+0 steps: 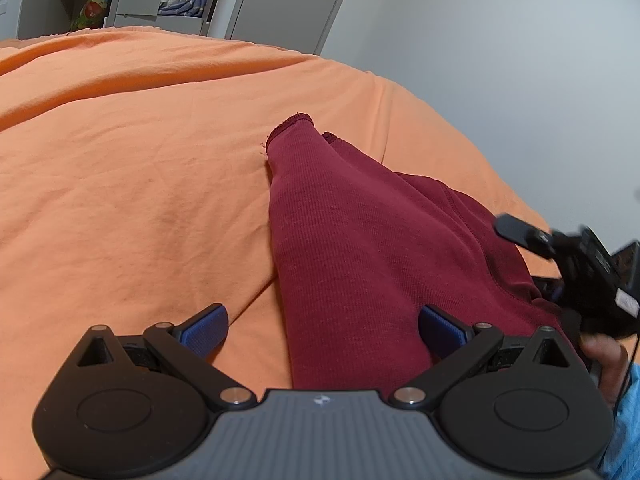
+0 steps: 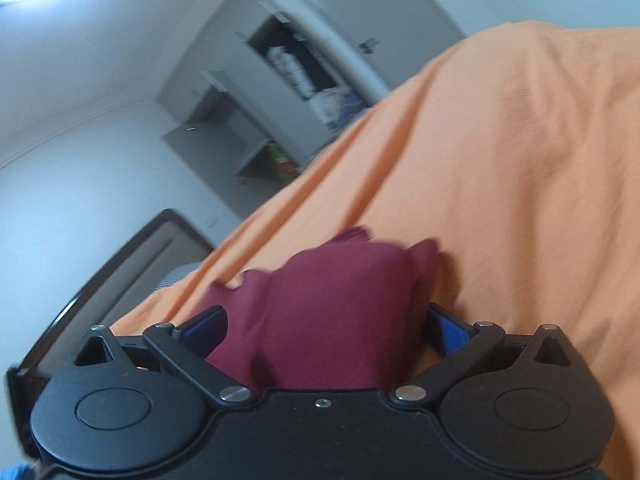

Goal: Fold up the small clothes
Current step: 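Grasp the bundle end with the right gripper while the left gripper grasps the bundle beside it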

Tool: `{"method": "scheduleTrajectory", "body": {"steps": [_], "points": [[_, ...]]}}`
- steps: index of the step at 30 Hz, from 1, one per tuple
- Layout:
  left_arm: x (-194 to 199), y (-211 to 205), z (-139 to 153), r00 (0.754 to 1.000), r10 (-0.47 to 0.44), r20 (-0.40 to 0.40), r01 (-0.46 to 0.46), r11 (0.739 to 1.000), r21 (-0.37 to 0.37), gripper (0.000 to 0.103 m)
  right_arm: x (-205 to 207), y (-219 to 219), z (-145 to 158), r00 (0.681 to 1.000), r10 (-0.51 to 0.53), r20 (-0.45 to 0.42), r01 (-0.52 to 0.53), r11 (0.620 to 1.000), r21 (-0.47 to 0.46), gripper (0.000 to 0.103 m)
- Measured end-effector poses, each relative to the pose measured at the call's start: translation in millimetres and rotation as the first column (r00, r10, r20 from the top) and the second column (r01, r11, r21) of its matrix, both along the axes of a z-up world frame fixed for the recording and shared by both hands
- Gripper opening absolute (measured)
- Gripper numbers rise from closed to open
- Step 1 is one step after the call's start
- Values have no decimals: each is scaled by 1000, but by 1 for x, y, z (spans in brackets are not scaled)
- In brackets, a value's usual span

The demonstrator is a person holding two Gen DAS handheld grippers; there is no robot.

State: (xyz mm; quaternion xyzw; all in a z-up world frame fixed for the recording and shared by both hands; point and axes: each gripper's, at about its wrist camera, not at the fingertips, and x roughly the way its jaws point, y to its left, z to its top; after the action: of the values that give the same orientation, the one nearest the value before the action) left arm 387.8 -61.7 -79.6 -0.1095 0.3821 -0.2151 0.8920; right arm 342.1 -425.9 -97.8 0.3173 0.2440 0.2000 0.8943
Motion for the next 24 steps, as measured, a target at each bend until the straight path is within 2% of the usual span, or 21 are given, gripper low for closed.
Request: {"method": "scheduleTrajectory", "body": {"steps": [3,10,14,21,24], "points": [[0,1,0,1000,-2,2,2,1000,-4,103,-22,3,-1,998,28,48,-28,999,17,102],[-2,1,-1,1000,2,11,-2,1000,-7,103,-50,-10,-6,998,-10,66,1,991,134,100],[-2,1,0,1000,11,6,-11,1000,-10,103,-50,-11,-7,998,-31,47,26,994,105,95],[-2,1,3,999,36,-18,-37,999,-14,103,-52,-7,-9,995,-98,2,98,994,43,73],[0,2,4,999,36,-30,-37,999,-23,103,-53,-6,-12,993,-121,-10,121,992,34,68]]}}
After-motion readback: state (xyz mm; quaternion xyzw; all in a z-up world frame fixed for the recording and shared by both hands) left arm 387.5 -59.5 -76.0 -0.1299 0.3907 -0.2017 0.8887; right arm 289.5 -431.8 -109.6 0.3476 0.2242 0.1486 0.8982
